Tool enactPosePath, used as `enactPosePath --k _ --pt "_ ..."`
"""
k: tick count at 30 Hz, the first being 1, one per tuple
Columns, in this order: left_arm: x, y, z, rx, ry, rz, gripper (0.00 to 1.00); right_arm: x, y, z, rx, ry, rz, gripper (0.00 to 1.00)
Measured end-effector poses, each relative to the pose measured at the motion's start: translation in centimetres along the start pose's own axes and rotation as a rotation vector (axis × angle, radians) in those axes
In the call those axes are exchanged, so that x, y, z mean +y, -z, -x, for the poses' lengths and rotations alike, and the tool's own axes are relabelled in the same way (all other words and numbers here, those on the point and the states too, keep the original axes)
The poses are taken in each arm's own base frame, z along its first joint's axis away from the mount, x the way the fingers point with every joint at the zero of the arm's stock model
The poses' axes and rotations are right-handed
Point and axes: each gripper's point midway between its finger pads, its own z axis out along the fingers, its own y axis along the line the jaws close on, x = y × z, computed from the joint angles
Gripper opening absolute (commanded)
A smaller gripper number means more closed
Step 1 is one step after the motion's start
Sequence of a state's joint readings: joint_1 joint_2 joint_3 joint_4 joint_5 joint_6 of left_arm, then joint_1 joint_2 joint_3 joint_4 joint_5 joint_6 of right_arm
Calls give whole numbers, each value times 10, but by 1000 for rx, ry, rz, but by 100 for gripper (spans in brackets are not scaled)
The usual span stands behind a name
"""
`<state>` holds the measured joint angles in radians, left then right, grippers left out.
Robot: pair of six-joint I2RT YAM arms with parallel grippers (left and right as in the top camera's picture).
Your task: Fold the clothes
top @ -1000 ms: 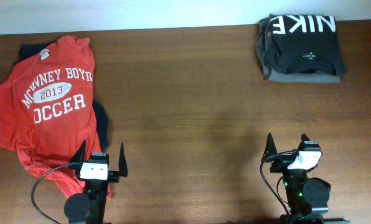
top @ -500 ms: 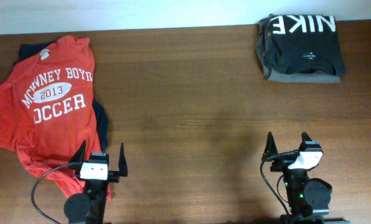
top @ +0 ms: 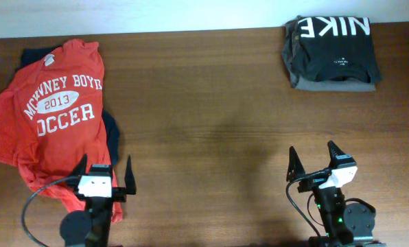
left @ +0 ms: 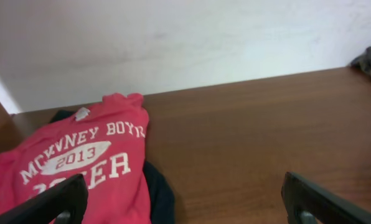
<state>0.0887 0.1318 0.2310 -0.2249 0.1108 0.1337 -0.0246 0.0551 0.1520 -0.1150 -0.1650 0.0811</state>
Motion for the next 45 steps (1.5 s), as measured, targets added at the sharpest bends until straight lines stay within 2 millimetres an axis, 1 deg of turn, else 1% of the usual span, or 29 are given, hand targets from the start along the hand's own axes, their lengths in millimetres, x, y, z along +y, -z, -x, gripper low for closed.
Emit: enactPosePath --k 2,4,6,7,9,10,11,13,14,16,17,21,23,25,26,27,30,32,34,36,37,38,39,41,43,45 --pt "2 -1 8 8 2 4 99 2 0 3 38 -7 7 99" --pt "5 -4 19 21 14 8 99 4 -1 11 76 -13 13 99" --pt "6 -7 25 38 33 8 99 5 -2 17 115 -19 13 99" --pt "7 -11 28 67 51 5 99 5 -5 23 150 -24 10 99" --pt "8 -17 30 120 71 2 99 5 -7 31 202 -34 6 99" --pt "9 -21 32 153 84 0 99 5 -12 41 226 -38 4 99" --pt "10 -25 33 185 91 -4 99 5 -12 42 278 -47 0 99" --pt "11 -30 38 235 102 -8 99 5 -21 53 356 -62 -3 99" --pt "12 -34 44 249 104 -9 99 5 -22 55 382 -66 -5 99" --pt "13 -39 45 335 115 -16 99 5 -26 56 476 -84 -12 98" --pt "14 -44 50 366 120 -19 99 5 -31 61 537 -95 -15 99" --pt "12 -58 54 531 147 -58 99 3 -49 71 664 -119 -23 99" --pt "10 -68 59 581 159 -85 99 4 -57 76 692 -128 -15 98" --pt "9 -84 67 605 171 -110 99 7 -68 83 695 -137 8 99" --pt "8 -89 66 613 173 -116 99 8 -70 84 695 -140 15 99" --pt "7 -95 62 633 178 -124 99 10 -73 83 700 -146 30 99" --pt "4 -107 38 711 192 -139 99 13 -76 77 725 -151 51 99" --pt "4 -115 31 723 197 -141 99 13 -77 72 745 -154 57 98" --pt "9 -126 25 723 204 -133 99 13 -77 68 762 -156 61 99" --pt "21 -135 16 739 222 -107 97 14 -76 66 774 -154 66 100" --pt "30 -140 10 758 235 -85 93 14 -75 65 778 -155 67 100" --pt "37 -144 4 774 244 -63 84 15 -74 65 781 -156 70 100" --pt "48 -147 -9 809 264 -23 79 15 -73 63 790 -158 72 100" --pt "61 -148 -31 869 291 22 70 16 -70 61 805 -161 72 100" --pt "71 -149 -53 929 314 53 67 16 -70 60 811 -163 72 100" --pt "77 -149 -70 976 322 81 64 16 -70 58 819 -165 71 97"
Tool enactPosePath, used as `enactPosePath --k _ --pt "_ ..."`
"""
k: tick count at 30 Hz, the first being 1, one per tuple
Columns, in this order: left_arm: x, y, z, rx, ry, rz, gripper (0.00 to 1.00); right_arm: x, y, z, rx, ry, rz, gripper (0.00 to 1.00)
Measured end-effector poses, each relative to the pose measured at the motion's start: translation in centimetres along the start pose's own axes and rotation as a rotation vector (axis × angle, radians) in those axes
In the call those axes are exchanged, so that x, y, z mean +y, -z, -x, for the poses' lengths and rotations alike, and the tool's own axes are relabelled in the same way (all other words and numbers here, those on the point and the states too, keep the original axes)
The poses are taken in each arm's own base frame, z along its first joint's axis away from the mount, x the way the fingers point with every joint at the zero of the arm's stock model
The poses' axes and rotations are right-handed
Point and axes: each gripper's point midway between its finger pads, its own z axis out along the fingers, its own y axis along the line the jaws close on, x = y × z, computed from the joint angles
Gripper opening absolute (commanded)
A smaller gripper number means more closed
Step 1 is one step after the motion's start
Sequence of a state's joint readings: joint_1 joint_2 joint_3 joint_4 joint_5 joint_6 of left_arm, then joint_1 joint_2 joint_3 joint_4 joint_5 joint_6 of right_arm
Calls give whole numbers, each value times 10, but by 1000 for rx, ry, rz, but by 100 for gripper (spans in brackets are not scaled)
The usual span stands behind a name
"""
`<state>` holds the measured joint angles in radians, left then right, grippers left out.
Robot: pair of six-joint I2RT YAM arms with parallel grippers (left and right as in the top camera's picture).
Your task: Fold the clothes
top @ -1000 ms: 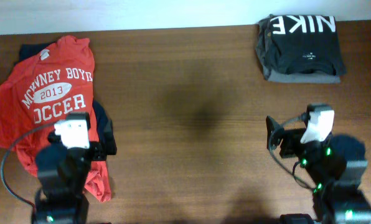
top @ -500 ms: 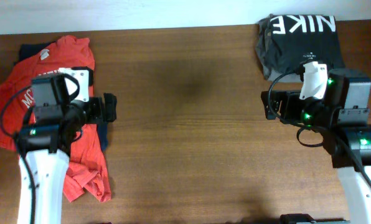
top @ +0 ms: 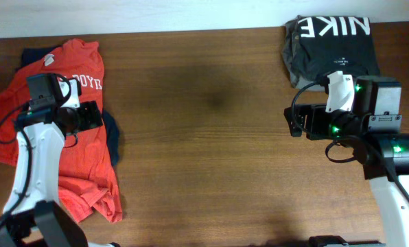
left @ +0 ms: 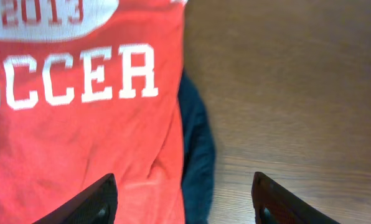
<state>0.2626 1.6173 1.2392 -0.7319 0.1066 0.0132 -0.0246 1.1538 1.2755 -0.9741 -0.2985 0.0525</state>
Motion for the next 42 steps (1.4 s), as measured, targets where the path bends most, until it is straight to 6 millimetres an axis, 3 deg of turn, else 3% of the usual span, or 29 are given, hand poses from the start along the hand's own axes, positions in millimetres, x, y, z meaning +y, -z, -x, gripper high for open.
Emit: enactPosePath --k 8,13,16,22,32,38,42 --pt "20 -26 -7 51 10 97 34 -1 -22 -8 81 -25 32 85" --pt "24 -41 -5 54 6 112 32 -1 -27 -10 100 -32 39 84" --pt "27 -57 -9 80 7 118 24 -1 -27 -10 100 -33 39 85" --pt "29 -88 -25 150 7 116 22 -1 -27 -9 96 -30 39 85" --pt "5 -95 -7 76 -45 86 23 -1 -28 -7 88 -27 39 85" --pt "1 -117 -19 122 -55 78 22 -1 -28 -7 88 -28 39 85" --pt "1 -120 -22 133 -55 78 22 -1 -28 -7 88 -28 40 85"
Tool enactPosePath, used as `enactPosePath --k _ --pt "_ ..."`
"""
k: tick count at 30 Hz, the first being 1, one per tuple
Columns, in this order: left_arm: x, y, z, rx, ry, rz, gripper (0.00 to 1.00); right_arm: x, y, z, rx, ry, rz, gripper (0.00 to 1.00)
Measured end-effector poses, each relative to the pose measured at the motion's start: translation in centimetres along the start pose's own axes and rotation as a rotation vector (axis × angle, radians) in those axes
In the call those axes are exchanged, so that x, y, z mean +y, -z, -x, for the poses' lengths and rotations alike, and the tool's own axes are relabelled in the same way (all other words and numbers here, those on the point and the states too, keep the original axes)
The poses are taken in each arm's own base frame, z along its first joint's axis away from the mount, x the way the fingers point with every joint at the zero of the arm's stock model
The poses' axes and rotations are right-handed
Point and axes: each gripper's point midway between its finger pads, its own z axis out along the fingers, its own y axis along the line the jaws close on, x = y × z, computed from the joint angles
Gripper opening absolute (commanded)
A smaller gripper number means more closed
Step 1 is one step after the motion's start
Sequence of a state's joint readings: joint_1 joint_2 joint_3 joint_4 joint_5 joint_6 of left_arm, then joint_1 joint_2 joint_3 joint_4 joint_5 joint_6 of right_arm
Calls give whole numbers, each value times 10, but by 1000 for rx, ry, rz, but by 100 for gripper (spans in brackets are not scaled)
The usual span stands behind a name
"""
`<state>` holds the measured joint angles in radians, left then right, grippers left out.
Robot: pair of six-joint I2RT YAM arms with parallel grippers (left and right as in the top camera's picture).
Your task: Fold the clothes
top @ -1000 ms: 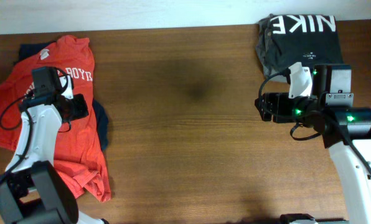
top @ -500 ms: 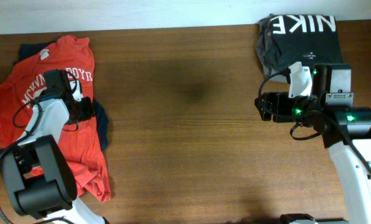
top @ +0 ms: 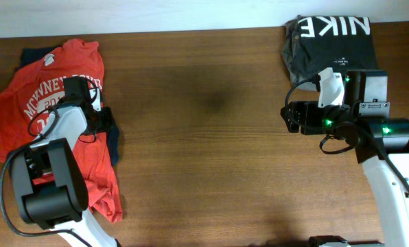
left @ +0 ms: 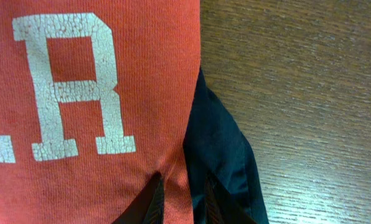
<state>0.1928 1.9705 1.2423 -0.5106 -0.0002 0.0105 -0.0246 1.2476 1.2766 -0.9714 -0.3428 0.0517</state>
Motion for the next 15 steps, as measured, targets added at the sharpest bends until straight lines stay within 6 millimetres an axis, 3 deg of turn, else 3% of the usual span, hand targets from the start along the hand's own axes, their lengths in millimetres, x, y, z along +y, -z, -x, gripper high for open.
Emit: enactPosePath --k 8,15 --pt "0 11 11 0 0 0 23 0 0 1 -4 2 0 85" --pt "5 13 14 -6 0 27 17 0 0 1 -5 2 0 85"
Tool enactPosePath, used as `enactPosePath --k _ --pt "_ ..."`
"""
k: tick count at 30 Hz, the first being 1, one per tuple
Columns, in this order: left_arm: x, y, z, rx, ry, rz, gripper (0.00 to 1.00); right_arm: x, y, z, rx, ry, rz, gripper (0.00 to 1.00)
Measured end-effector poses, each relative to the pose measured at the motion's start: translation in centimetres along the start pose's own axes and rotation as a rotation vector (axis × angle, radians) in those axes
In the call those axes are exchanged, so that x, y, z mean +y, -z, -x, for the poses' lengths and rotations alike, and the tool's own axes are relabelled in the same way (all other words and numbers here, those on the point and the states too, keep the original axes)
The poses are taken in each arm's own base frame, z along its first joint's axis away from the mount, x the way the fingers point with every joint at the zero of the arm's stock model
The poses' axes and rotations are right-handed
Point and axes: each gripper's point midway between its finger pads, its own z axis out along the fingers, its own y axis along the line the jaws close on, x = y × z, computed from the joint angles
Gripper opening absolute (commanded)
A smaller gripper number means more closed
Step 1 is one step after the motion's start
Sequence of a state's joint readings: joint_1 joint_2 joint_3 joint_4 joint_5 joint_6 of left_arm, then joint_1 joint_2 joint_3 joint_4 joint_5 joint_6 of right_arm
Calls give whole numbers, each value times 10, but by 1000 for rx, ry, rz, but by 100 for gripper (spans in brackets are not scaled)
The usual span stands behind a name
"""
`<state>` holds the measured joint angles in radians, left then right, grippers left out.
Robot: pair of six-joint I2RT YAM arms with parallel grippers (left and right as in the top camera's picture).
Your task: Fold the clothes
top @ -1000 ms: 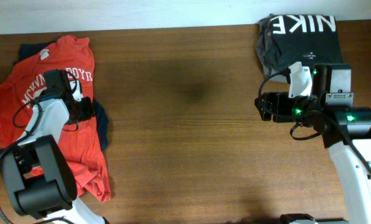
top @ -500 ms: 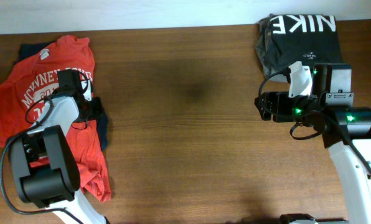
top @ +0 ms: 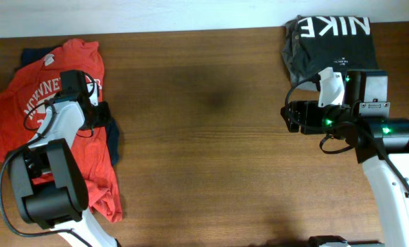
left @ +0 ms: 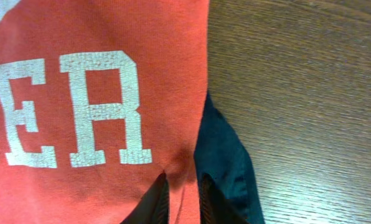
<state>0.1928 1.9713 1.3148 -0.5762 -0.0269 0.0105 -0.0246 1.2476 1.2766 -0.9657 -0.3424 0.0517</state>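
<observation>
A red T-shirt (top: pixel 53 137) with white lettering lies crumpled at the table's left, over a navy garment (top: pixel 114 140). My left gripper (top: pixel 103 113) is at the shirt's right edge. In the left wrist view the left gripper (left: pixel 182 179) is shut on a pinch of the red T-shirt (left: pixel 79 74) at that edge, with the navy garment (left: pixel 226 162) just beside it. My right gripper (top: pixel 291 118) hovers open over bare wood at the right, pointing left, with nothing between its fingers.
A folded black shirt with white lettering (top: pixel 335 44) sits on a folded grey one (top: pixel 331 86) at the back right corner, just behind my right arm. The brown wooden table (top: pixel 204 158) spans the view between the two arms.
My left gripper, still pinching the red shirt's right edge, has shifted slightly toward the back of the table, and more of the lettering shows in its wrist view. The right arm has not moved.
Both grippers stood open at the table's front edge. Then the left was open above the red shirt's lettering and the right had come out near the folded stack. Then the left was shut on the shirt's right edge, and it still holds it now.
</observation>
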Motion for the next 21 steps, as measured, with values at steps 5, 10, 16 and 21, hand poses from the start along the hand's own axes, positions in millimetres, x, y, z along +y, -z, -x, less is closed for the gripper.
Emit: enactPosePath --k 5,10,16,21 --pt "1 -1 0 2 0 8 15 0 0 0 0 0 0 85" --pt "1 -12 -6 28 -8 7 1 0 0 0 0 -1 0 85" --pt "1 -13 -8 35 -4 7 1 0 0 0 0 0 0 85" --pt "2 9 1 77 10 8 1 0 0 0 0 0 0 85"
